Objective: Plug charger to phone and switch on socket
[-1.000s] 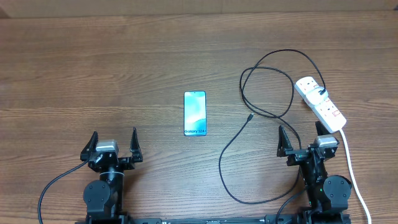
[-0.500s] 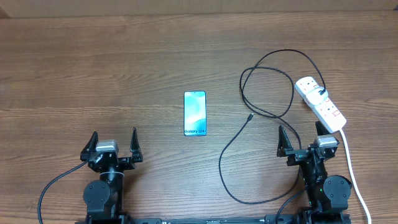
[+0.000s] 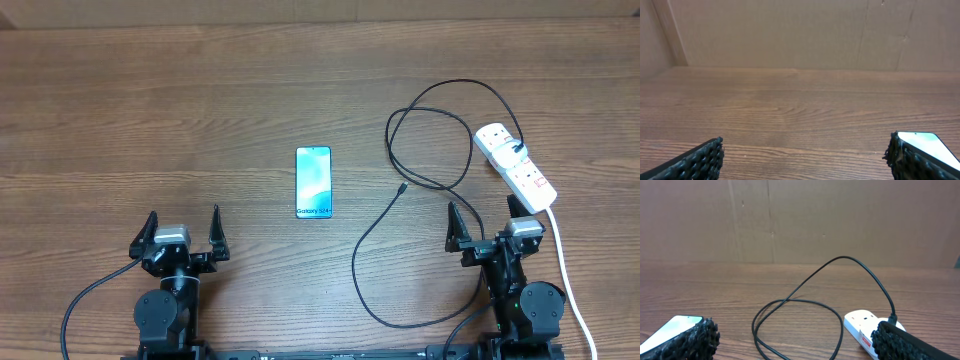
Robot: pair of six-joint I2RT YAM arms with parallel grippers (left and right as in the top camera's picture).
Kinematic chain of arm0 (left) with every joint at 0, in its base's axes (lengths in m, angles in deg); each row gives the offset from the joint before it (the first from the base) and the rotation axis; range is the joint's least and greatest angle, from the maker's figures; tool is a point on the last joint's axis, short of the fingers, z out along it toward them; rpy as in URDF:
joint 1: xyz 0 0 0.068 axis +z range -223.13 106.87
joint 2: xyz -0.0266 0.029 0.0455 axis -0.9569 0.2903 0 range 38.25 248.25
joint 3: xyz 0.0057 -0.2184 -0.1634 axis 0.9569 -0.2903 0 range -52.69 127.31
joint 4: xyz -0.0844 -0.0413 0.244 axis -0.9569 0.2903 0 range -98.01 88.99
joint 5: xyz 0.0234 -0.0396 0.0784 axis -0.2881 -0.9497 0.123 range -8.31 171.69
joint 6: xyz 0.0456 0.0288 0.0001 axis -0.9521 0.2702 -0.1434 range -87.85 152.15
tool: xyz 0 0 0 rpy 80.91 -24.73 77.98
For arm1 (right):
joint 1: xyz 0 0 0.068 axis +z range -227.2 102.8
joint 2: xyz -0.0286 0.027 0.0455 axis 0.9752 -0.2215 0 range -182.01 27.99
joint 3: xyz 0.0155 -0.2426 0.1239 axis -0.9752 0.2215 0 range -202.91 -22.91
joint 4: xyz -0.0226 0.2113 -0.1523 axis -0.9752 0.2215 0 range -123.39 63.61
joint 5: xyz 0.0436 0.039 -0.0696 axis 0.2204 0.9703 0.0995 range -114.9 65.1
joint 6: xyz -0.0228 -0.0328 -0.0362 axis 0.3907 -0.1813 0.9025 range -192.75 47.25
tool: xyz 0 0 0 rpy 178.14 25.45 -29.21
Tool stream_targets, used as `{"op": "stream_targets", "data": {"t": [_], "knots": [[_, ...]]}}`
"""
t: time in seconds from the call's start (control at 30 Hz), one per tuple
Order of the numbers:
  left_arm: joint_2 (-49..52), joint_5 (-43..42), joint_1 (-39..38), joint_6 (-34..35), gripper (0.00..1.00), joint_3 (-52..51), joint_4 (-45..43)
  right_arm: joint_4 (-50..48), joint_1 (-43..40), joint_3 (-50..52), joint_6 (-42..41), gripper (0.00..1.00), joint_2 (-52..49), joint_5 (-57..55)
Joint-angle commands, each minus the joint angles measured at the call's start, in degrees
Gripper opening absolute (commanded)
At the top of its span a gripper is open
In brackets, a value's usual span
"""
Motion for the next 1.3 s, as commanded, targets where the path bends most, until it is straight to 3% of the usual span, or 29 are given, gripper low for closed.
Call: {"op": "stream_targets", "data": {"t": [0.0,0.67,0.93,1.03,1.13,1.27], "knots": [[-0.6,0.5,-0.1,-1.1,1.0,-0.2,-0.1,-0.2,0.3,0.6,0.2,1.0,0.5,-0.3],[-0.6,-0.2,-0.2,0.0,0.99,-0.2,-0.1,-0.2,0.3,0.6,0.2,1.0,0.5,-0.3],[-0.6,-20.6,-0.1,16.3,0.99,-0.2,-2.9,-0.2,0.3,0.6,0.2,1.0,0.5,-0.3],[-0.6,-23.8,-0.1,17.0,0.99,-0.2,-7.1,-0.3,0.3,0.6,0.2,1.0,0.5,-0.3],[-0.6,-25.4,-0.1,19.3,1.0,-0.2,-16.7,-0.2,0.3,0.6,0.2,1.0,0.5,-0.3],[-0.6,-22.9,-0.1,21.8,1.0,1.7,-26.8,-0.2,0.3,0.6,0.3,1.0,0.5,-0.3]]}}
